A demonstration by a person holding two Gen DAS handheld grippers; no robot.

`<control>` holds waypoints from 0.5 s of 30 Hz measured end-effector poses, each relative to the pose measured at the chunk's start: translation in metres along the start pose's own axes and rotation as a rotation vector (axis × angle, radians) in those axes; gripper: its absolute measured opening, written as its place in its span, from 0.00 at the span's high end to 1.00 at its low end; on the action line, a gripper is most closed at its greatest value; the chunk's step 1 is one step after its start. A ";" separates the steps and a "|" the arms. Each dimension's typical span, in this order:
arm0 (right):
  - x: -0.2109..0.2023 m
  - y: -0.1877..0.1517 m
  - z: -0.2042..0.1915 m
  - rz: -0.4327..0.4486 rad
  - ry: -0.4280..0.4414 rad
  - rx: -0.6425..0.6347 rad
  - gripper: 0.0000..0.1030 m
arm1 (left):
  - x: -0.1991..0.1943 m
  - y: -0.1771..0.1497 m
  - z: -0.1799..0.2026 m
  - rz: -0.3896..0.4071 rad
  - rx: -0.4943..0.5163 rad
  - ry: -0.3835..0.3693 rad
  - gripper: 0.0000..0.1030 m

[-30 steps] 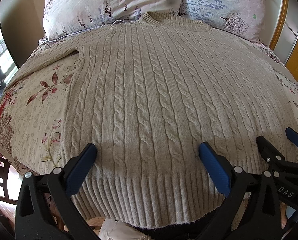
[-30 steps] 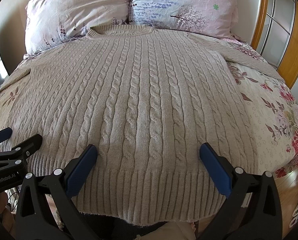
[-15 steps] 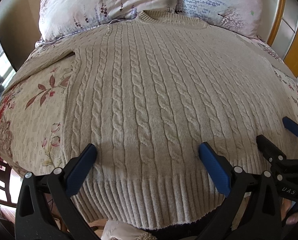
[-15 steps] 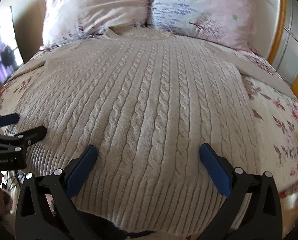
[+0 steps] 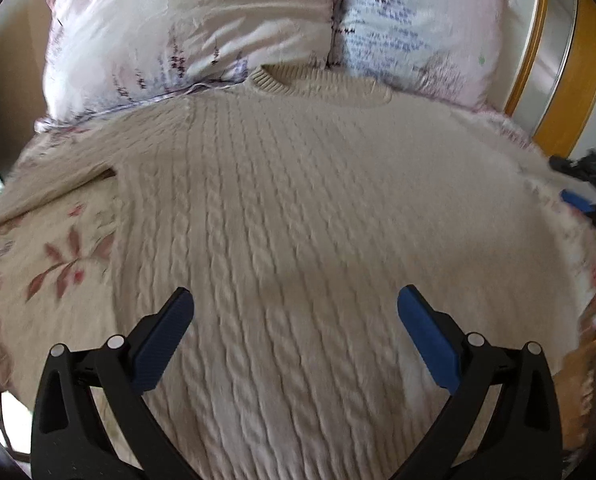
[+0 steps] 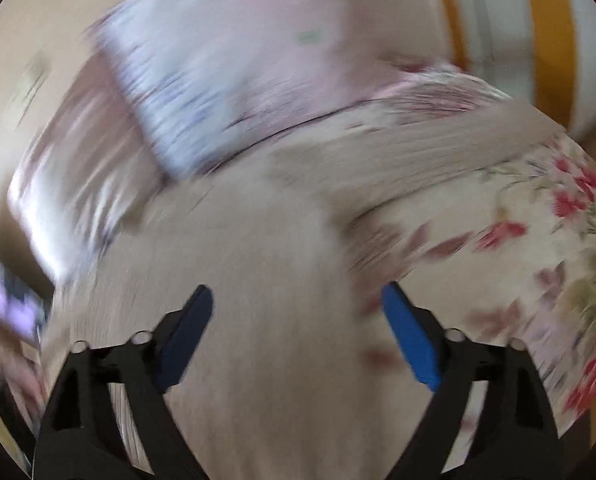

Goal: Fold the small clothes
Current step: 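Grasp the sweater's sleeve cuff with the right gripper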

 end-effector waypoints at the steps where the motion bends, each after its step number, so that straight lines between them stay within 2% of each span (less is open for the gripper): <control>1: 0.005 0.017 0.021 -0.003 -0.021 0.072 0.23 | 0.001 0.007 -0.002 0.001 -0.012 -0.034 0.02; 4: 0.016 0.042 0.058 -0.012 -0.050 0.201 0.38 | 0.002 0.026 -0.007 0.023 -0.013 -0.055 0.02; 7: 0.028 0.059 0.096 -0.012 -0.073 0.345 0.46 | 0.004 0.045 -0.014 0.032 0.001 -0.021 0.02; 10: 0.036 0.067 0.122 -0.013 -0.092 0.451 0.52 | 0.009 0.062 -0.020 0.016 -0.013 -0.036 0.02; 15: 0.045 0.074 0.150 0.012 -0.059 0.584 0.62 | 0.024 0.081 -0.025 -0.017 -0.026 -0.040 0.02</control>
Point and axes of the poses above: each gripper's, at about its wrist camera, not at the fingertips, and x roughly the way its jaws point, z to its right, y to its top, the point moved 6 cm from there along x, roughly the way its jaws point, and after that the axes turned 5 degrees about -z, right-handed, at the moved point
